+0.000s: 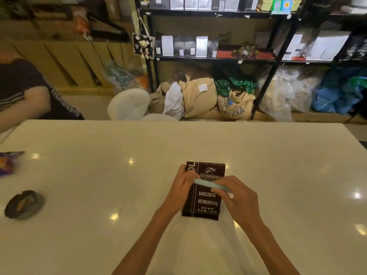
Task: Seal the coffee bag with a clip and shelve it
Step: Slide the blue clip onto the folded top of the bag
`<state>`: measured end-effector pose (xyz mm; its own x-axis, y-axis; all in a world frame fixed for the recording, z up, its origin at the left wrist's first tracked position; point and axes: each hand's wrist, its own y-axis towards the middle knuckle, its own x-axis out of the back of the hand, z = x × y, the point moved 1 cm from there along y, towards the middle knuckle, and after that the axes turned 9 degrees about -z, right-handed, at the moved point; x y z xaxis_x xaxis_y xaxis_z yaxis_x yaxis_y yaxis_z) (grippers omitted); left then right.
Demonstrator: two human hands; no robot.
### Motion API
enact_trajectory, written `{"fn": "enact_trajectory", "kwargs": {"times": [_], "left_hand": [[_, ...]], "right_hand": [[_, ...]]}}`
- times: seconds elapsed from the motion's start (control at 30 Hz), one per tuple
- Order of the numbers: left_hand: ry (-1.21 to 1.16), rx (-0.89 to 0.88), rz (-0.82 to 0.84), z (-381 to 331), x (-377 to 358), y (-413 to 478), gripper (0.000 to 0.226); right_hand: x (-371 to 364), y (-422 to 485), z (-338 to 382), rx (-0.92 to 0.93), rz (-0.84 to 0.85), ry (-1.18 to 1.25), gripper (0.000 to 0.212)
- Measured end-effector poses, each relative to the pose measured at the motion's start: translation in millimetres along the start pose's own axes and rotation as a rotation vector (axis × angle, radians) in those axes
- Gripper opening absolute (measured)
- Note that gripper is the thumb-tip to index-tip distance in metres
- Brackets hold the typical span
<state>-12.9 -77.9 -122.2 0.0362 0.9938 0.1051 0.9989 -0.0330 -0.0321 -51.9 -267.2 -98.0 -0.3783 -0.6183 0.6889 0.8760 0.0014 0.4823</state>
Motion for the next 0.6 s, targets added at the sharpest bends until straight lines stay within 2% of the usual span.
{"fn": "enact_trajectory", "kwargs": {"times": [0.23, 0.43, 0.53, 0.6], "left_hand": [[-0.042, 0.014, -0.043, 3.2, -4.9, -1.7, 0.022], [0.075, -0.049, -0.093, 0.0, -3.1, 5.0, 0.027], [0.088, -0.071, -0.089, 2.4, -2.4, 5.3, 0.027], [0.095, -0.104, -0.092, 5.2, -2.5, 4.6, 0.032]], "right_hand": [[2.5, -2.6, 0.0, -0.266, -0.001, 0.373, 0.011], [18.1, -8.8, -11.1, -0.178, 0.276, 0.397, 0.017], [34.2, -12.0, -23.0, -0.157, 0.302, 0.335, 0.015], [49.0, -10.6, -31.7, -0.165, 0.243, 0.317, 0.016]]}}
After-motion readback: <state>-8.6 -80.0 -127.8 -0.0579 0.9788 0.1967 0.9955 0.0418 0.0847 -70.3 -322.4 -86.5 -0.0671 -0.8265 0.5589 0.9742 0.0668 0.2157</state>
